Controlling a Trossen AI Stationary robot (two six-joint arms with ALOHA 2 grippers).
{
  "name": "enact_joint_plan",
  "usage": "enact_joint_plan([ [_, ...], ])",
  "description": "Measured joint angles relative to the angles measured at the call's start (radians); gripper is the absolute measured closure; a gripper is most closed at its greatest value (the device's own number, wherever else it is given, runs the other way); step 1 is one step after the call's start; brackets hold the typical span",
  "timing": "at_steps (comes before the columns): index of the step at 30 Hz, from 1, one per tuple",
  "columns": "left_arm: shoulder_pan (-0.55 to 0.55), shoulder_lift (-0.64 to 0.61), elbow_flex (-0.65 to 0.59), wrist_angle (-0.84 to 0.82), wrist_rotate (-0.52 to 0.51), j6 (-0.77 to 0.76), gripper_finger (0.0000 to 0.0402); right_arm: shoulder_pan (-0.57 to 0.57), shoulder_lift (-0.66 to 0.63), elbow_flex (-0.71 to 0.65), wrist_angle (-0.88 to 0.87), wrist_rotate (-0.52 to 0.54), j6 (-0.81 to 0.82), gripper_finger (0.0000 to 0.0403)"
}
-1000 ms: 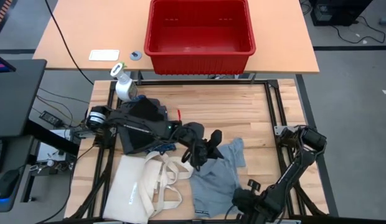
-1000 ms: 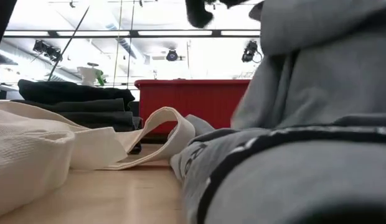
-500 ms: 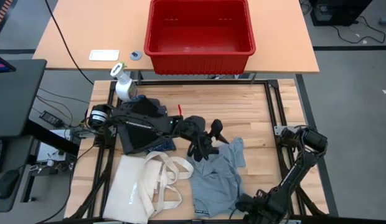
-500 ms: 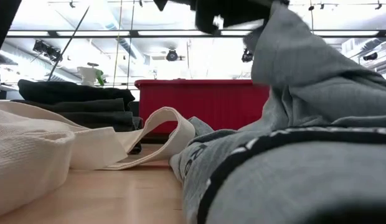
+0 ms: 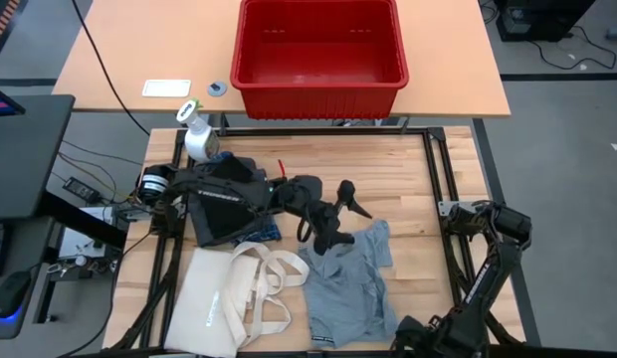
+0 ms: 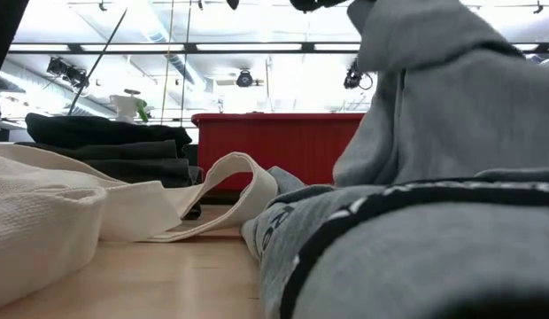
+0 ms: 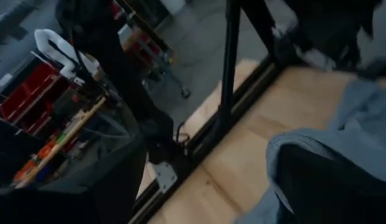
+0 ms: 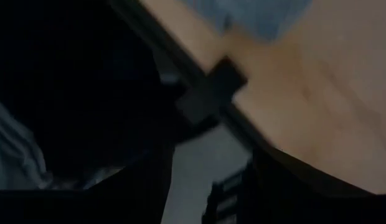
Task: Fold Laundry from Bin
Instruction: Fold the gray shirt
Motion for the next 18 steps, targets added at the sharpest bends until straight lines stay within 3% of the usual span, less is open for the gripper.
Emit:
enact_joint_plan([
  [3, 0.032, 0.016, 0.002, 0.032, 0.074, -0.079, 0.0056, 0.013, -0.017, 0.000, -0.036, 0.101, -0.008, 0.0175],
  [8, 0.065, 0.053, 0.000, 0.022, 0.089, -0.148, 0.0056, 0.015, -0.039, 0.000, -0.088, 0.263, -0.096, 0.0176],
  [11, 0.055, 0.070, 0.002, 0.023, 0.090, -0.156, 0.0056, 0.005, -0.040, 0.000, -0.098, 0.286, -0.149, 0.0176],
  [18, -0.005, 0.072, 0.000, -0.231, 0.056, -0.084, 0.0056, -0.028, -0.040, 0.000, -0.125, 0.317, -0.214, 0.0176],
])
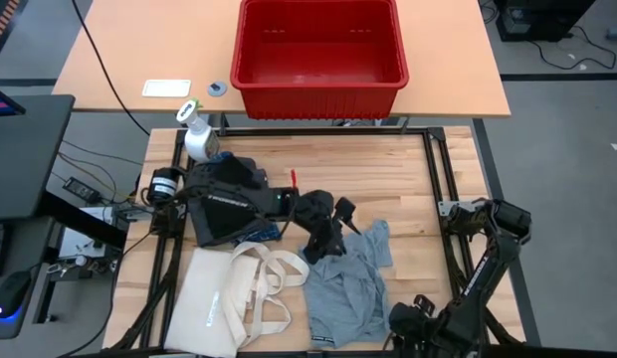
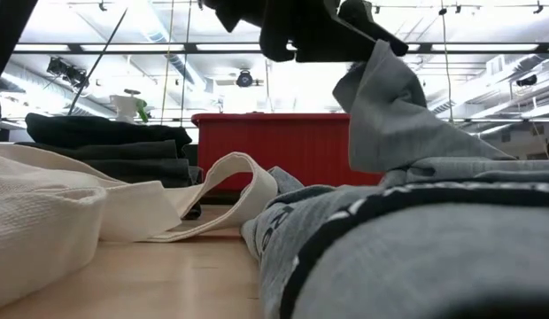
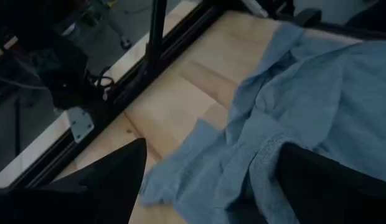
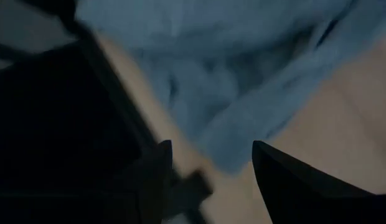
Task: Fold Laundry from Bin
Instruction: Fold the gray shirt
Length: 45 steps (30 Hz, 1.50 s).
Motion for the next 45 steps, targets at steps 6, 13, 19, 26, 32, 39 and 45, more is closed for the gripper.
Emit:
enact_joint_plan([
  [6, -0.029, -0.003, 0.000, 0.001, -0.034, 0.002, 0.0056, -0.068, 0.000, 0.000, -0.072, 0.347, -0.153, 0.0176],
  [13, -0.021, -0.003, 0.000, 0.006, -0.045, -0.052, 0.0056, -0.160, 0.010, -0.004, -0.087, 0.691, -0.488, 0.0176],
  [19, -0.009, -0.023, 0.000, 0.011, -0.046, -0.152, 0.0056, -0.227, 0.022, -0.077, -0.099, 0.810, -0.521, 0.0176],
  [26, -0.011, -0.042, 0.001, 0.068, -0.040, -0.263, 0.0056, -0.290, 0.022, -0.158, -0.075, 0.885, -0.478, 0.0204],
  [32, -0.009, -0.042, 0.001, 0.043, -0.038, -0.262, 0.0056, -0.292, 0.022, -0.169, -0.068, 0.885, -0.484, 0.0375],
  [39, -0.008, -0.103, 0.000, -0.129, -0.130, -0.176, 0.0056, -0.251, 0.019, -0.168, -0.129, 0.779, -0.380, 0.0391],
  [45, -0.032, -0.215, 0.000, -0.364, -0.225, -0.196, 0.0056, -0.209, 0.019, -0.168, -0.226, 0.694, -0.202, 0.0387],
])
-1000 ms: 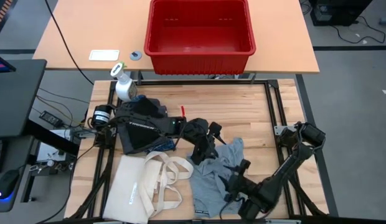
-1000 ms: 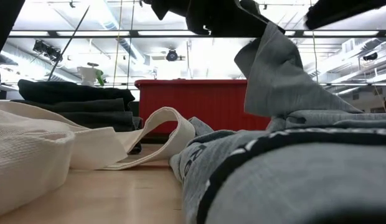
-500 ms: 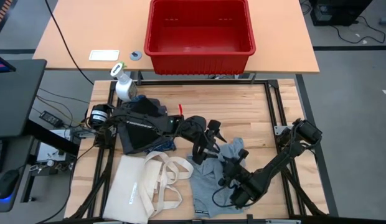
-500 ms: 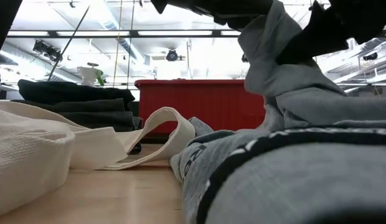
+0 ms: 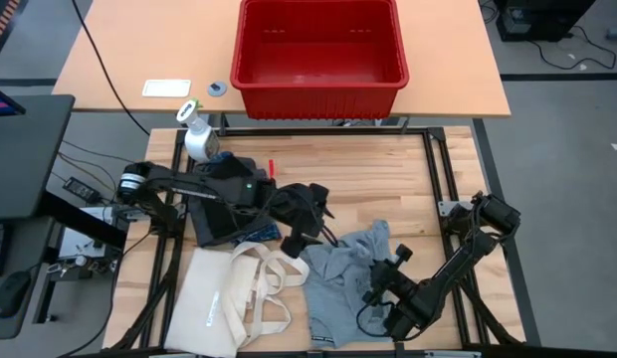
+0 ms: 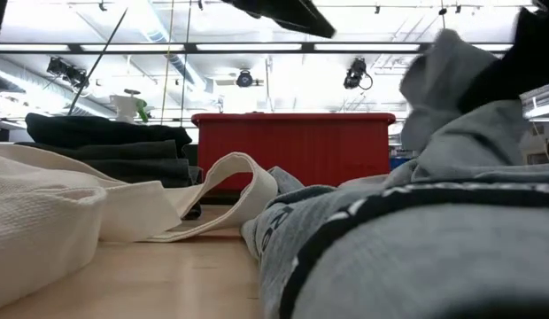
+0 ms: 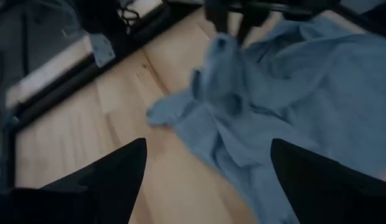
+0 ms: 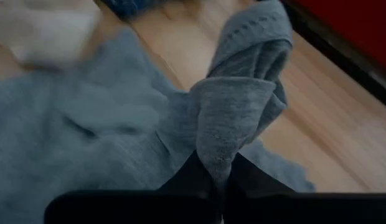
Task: Fold Laundry from Bin
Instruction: Fold the gray shirt
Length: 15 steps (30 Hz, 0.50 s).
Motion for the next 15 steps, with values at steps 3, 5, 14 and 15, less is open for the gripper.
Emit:
enact_joint_plan([
  [3, -0.016, -0.028, -0.001, -0.069, -0.001, -0.050, 0.0056, 0.012, 0.001, 0.000, -0.114, -0.067, 0.097, 0.0377],
  [5, -0.030, -0.033, -0.024, -0.063, -0.004, -0.068, 0.0056, 0.015, 0.001, -0.006, -0.153, -0.093, 0.112, 0.0373],
  [14, -0.069, -0.029, -0.359, 0.241, -0.024, -0.125, 0.0056, 0.004, 0.002, -0.104, -0.203, -0.435, 0.131, 0.0316],
  [15, -0.069, -0.029, -0.391, 0.282, -0.033, -0.141, 0.0056, 0.004, 0.002, -0.108, -0.203, -0.470, 0.130, 0.0302],
])
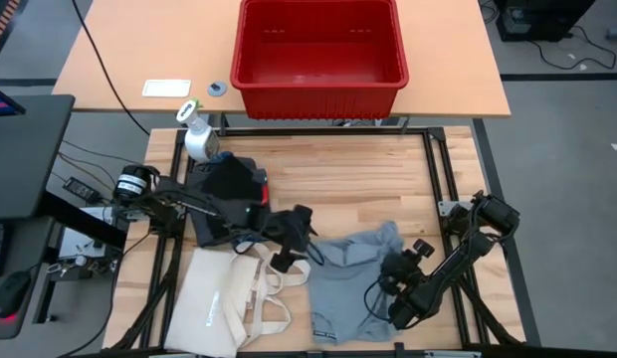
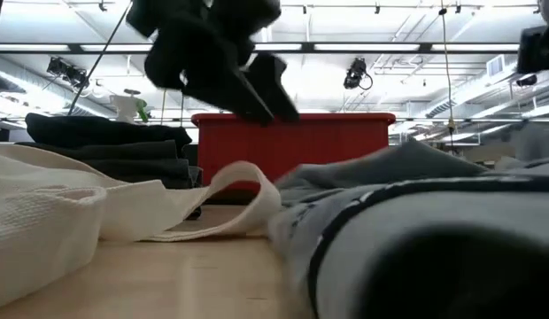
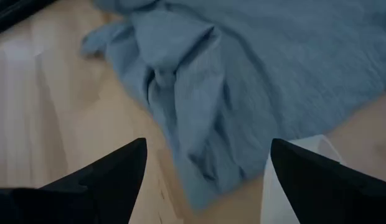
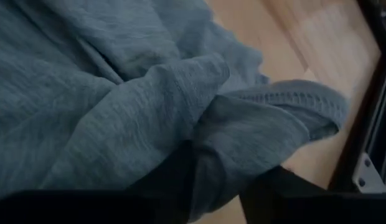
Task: Fold Laundry from Bin
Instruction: Fold the gray shirt
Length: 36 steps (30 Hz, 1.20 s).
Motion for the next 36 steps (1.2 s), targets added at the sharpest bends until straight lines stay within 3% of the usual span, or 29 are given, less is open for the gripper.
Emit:
enact_joint_plan([
  [5, 0.000, 0.001, -0.092, 0.140, -0.017, -0.100, 0.0056, 0.000, 0.000, 0.046, -0.044, -0.022, -0.009, 0.0234],
  [12, -0.040, 0.017, -0.093, 0.289, -0.017, -0.138, 0.0056, 0.005, -0.002, 0.169, -0.112, 0.112, -0.023, 0.0188],
  [16, -0.078, 0.071, -0.092, 0.367, -0.059, -0.102, 0.0056, 0.017, -0.002, 0.237, -0.252, 0.004, 0.032, 0.0183],
  [18, -0.092, 0.106, -0.084, 0.372, -0.101, -0.083, 0.0056, 0.021, -0.014, 0.241, -0.251, -0.071, 0.060, 0.0184],
  [23, -0.093, 0.199, 0.015, 0.357, -0.120, -0.086, 0.0056, 0.027, -0.035, 0.237, -0.255, -0.136, 0.096, 0.0185],
  [36, -0.084, 0.381, 0.228, 0.203, -0.120, -0.029, 0.0068, 0.090, -0.034, 0.237, -0.204, 0.070, 0.155, 0.0185],
])
